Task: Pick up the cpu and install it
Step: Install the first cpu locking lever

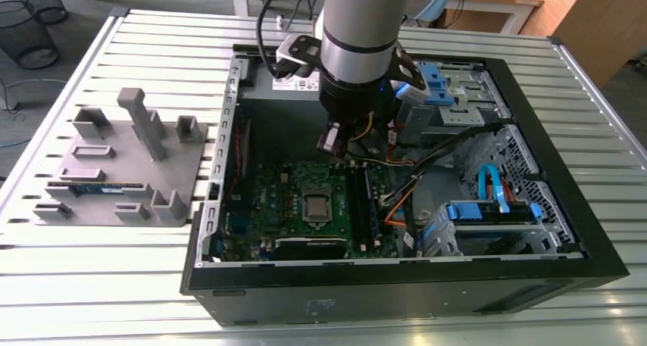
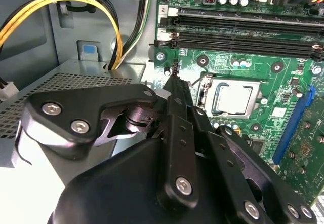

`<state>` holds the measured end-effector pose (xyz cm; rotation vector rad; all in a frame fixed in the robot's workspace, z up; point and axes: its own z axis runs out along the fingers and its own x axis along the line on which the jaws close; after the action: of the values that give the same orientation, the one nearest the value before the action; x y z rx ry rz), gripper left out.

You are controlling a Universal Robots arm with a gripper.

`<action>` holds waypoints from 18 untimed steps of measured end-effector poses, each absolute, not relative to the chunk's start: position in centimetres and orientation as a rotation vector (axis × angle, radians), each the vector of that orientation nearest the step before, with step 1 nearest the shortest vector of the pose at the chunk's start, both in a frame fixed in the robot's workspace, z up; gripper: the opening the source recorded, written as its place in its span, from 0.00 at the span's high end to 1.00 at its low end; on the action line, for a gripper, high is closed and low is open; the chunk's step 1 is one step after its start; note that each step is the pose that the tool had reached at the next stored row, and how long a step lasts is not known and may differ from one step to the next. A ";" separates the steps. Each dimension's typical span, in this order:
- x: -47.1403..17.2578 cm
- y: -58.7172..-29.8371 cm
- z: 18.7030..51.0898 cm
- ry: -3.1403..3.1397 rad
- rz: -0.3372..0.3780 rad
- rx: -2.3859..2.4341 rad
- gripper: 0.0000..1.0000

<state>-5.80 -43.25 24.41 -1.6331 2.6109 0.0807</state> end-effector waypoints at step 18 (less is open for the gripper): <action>-6.0 -43.8 24.3 2.625 0.042 -1.642 0.89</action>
<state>-6.02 -43.81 24.28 -1.6425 2.6247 0.0415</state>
